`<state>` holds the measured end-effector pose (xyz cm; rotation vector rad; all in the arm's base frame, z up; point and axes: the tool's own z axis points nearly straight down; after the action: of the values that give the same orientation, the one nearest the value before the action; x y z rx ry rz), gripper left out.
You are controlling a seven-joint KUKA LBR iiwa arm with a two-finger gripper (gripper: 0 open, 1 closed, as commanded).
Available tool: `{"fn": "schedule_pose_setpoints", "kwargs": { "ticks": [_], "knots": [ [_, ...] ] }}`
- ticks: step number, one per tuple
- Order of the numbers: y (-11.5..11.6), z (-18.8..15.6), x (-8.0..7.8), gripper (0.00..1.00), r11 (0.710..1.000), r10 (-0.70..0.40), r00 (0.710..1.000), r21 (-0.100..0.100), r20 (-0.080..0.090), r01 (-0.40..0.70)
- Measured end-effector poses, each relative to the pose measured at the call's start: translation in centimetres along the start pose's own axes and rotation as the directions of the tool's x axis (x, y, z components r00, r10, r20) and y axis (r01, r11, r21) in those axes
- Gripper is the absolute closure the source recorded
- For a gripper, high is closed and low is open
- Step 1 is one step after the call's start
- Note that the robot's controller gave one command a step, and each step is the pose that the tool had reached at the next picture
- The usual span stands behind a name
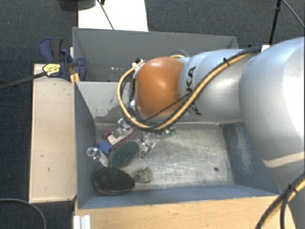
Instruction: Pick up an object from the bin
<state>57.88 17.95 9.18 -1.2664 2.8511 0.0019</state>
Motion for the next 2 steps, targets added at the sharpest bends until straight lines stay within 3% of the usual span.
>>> {"fn": "schedule_pose_setpoints", "kwargs": {
  "ticks": [1,2],
  "knots": [
    [-0.1,0.1,0.0,1.00,1.000,0.004,1.000,-0.001,-0.002,-0.004],
    [-0.4,-12.1,-0.5,1.00,0.988,-0.156,0.988,-0.004,-0.009,0.156]
  ]
}}
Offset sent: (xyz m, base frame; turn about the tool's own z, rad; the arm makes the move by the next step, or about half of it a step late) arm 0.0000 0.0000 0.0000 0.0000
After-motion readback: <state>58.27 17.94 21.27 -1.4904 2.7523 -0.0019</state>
